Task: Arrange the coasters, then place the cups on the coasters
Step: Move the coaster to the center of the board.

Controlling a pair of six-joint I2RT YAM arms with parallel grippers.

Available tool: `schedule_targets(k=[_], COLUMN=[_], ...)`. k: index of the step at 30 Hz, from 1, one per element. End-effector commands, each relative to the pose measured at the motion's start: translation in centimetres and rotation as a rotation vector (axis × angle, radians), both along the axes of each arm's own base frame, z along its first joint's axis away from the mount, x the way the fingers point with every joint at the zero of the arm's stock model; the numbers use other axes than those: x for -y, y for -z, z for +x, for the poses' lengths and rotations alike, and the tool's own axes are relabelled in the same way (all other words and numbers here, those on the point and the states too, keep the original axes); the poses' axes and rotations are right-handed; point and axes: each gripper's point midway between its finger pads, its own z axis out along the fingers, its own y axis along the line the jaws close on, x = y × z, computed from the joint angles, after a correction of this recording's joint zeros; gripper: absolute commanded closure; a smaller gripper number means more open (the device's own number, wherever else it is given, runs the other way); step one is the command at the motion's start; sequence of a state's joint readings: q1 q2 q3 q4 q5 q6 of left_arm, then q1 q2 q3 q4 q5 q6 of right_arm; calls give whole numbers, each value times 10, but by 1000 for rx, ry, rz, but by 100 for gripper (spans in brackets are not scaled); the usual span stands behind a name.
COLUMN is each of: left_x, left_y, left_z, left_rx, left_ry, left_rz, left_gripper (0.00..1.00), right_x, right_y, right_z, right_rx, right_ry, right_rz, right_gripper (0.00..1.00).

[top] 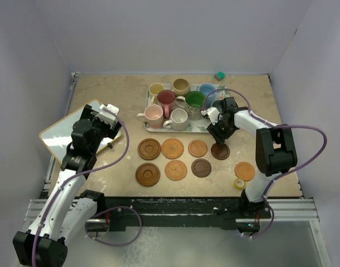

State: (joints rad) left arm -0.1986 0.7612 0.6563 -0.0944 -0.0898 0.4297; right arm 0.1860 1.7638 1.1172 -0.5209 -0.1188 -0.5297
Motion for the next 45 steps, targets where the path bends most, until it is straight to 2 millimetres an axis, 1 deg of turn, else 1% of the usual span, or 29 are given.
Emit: schedule_targets(k=[1,9,15,26,31,34,38,42,45], left_x=[-2,-2,-2,-2,-2,-2,-2,-2,-1], left_y=[-15,-16,-16,-18,-18,-18,-18,-18,-18], left_z=[2,2,2,1,1,1,1,1,1], left_rx=[56,60,59,62,61,63,62,62,63], left_ry=[-8,-8,-8,-7,-6,-4,-4,-3,-2], left_rz=[-6,-8,-7,-8,-9,-10,-10,-10,-10], left_gripper=[5,5,5,5,5,5,5,5,5], right_x=[15,23,28,36,39,37,36,33,37], right_y=[-7,-12,-13,-14,-14,-19,-31,-44,-50], right_z=[19,27,30,13,10,7,2,-7,-16], right_rx=[80,114,121,66,60,60,72,80,80], right_ry=[13,22,17,-16,-15,-19,-22,-29,-31], right_rz=[-85,-134,-164,-201,-214,-200,-188,-162,-168], right_gripper=[43,43,43,43,43,42,41,39,38])
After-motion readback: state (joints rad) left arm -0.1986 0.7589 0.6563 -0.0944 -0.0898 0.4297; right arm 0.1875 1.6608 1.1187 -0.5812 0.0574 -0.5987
